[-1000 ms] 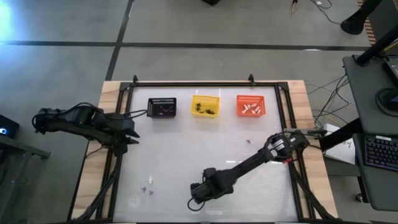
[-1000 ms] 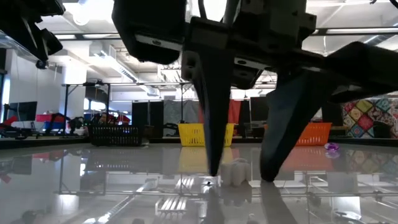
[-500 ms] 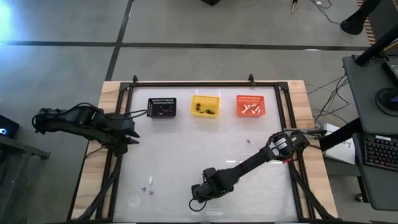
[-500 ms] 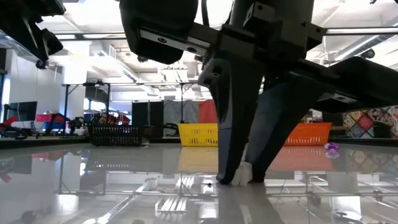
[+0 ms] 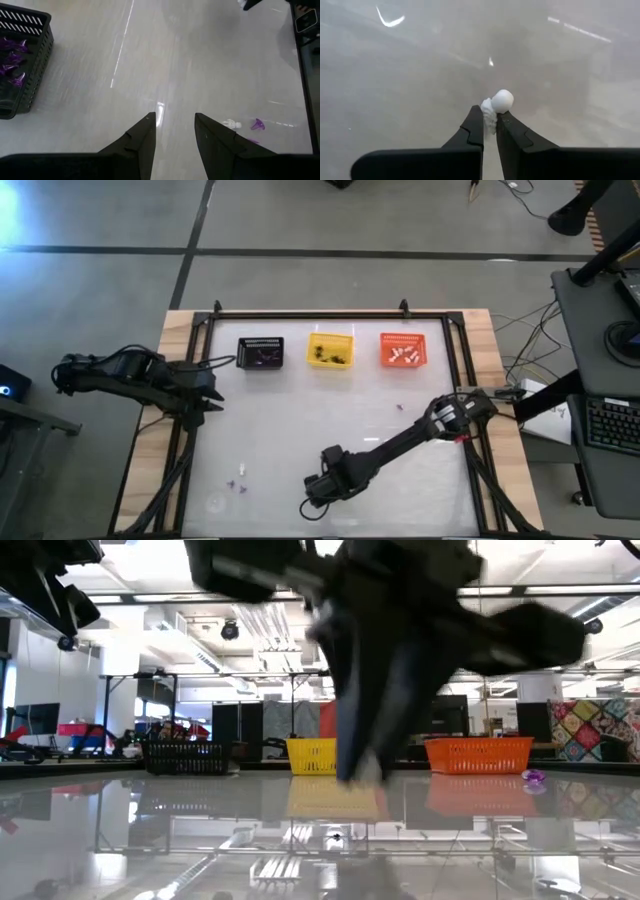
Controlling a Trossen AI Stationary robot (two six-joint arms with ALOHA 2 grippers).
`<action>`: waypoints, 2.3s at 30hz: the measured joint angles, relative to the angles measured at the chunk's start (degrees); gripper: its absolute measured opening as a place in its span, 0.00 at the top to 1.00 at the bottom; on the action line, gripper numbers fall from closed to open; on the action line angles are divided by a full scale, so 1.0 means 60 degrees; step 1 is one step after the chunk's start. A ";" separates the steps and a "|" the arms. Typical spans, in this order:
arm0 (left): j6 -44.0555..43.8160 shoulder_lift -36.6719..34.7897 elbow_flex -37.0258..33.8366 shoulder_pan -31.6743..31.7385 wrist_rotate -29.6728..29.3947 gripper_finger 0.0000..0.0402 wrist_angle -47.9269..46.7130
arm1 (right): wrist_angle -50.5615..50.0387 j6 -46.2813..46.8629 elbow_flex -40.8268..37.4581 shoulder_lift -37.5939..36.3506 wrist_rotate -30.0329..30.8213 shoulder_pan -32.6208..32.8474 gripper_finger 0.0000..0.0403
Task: Sort Halloween decoration
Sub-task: Put the white skeleton toy into the orange bin
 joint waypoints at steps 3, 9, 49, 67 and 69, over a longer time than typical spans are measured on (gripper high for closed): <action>-0.0097 -0.0020 0.0000 0.0000 -0.0004 0.71 -0.0002 | -0.0694 -0.0282 0.0491 -0.0022 0.0295 -0.0016 0.97; -0.0378 -0.0074 0.0000 0.0000 -0.0007 0.71 -0.0001 | -0.2086 -0.0809 0.1098 -0.0022 0.0560 -0.0163 0.97; -0.1603 -0.2345 -0.0004 0.0011 -0.1628 0.71 -0.1065 | -0.5397 -0.8027 0.1452 -0.0934 0.0579 -0.7110 0.97; -0.1599 -0.2779 -0.0109 0.0011 -0.2040 0.71 -0.1663 | -0.5398 -0.9526 0.1448 -0.1195 0.0583 -0.9229 0.97; -0.1602 -0.2827 -0.0109 0.0011 -0.2041 0.71 -0.1656 | -0.5403 -0.9603 0.1442 -0.1392 0.0583 -0.9368 0.97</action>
